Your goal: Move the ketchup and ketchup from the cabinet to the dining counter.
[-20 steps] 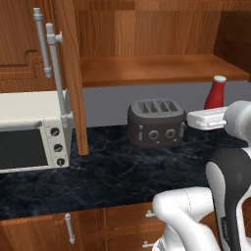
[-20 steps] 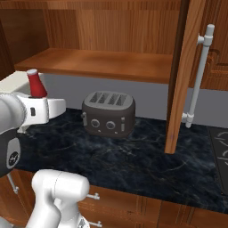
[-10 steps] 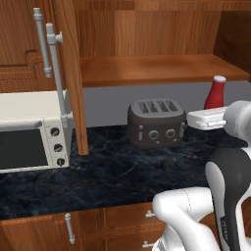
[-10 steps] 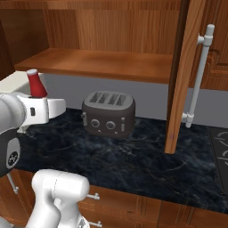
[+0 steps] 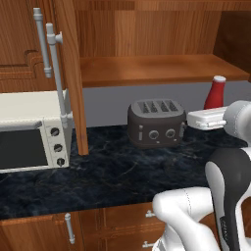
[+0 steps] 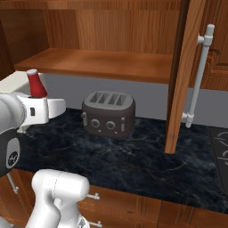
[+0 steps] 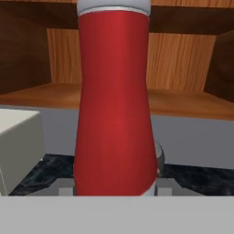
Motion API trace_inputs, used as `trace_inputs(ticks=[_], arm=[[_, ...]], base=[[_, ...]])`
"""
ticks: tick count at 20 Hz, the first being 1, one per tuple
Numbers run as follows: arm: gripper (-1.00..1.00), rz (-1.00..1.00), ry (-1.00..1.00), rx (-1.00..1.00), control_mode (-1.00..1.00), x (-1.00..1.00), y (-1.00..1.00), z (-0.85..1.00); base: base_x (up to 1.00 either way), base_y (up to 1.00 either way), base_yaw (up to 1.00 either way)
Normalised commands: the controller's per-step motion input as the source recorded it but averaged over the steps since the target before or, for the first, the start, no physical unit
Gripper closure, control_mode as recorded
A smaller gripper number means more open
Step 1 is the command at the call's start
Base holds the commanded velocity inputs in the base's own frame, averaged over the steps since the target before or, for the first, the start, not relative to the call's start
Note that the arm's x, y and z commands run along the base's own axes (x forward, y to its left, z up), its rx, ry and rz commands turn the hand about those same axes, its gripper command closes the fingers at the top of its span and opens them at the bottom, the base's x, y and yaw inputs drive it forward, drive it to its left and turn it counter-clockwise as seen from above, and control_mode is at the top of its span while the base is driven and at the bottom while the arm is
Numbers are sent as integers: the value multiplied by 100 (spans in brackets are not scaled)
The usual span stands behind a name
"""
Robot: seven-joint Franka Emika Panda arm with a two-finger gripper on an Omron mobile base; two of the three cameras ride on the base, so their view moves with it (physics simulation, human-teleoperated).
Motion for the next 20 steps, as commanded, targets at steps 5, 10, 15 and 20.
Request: trace_inputs(ticks=[5,10,15,20], arm=[[100,0,0,0,100,0,0,0],[100,0,0,0,100,0,0,0],[100,0,0,0,100,0,0,0],[100,0,0,0,100,0,0,0]], base=[[-47,0,3],[-85,2,22],[-83,0,36],[-70,-33,78]])
